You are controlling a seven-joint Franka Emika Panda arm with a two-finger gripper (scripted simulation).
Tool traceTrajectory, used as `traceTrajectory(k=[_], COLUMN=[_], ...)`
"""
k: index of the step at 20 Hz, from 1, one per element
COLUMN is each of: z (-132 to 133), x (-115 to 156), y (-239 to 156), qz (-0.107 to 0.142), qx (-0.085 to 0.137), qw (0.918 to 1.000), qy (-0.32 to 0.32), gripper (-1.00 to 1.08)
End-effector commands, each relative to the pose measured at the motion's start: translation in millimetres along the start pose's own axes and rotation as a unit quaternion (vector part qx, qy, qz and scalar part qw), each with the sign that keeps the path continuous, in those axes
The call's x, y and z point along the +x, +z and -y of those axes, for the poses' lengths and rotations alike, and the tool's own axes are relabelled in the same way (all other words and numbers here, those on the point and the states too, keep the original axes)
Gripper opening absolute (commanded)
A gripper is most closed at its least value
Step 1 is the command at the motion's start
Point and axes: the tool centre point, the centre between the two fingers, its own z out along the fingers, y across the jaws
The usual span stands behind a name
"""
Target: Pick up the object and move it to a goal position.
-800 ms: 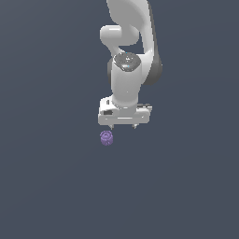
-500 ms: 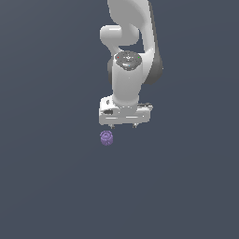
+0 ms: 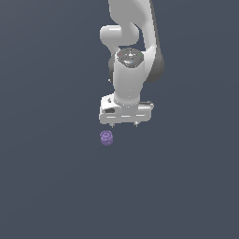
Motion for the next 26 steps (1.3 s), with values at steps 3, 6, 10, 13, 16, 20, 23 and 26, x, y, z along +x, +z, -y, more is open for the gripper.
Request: traceTrajectory(k=[3, 6, 10, 13, 16, 20, 23, 26], z=[-8, -18, -36, -51, -65, -77, -83, -85], x=[-2, -4, -10, -16, -22, -28, -31, -32], y=[9, 19, 39, 56, 71, 84, 91, 94], qz=[0.001, 0.001, 0.002, 0.003, 0.003, 0.004, 0.004, 0.004], qx=[0.001, 0.002, 0.005, 0.007, 0.009, 0.010, 0.011, 0.011], qw=[1.0000, 0.9999, 0.9996, 0.9990, 0.9985, 0.9978, 0.9975, 0.9973], qy=[-0.006, -0.015, -0.029, -0.043, -0.054, -0.065, -0.070, -0.072], gripper=[1.00, 1.00, 1.00, 1.00, 1.00, 1.00, 1.00, 1.00])
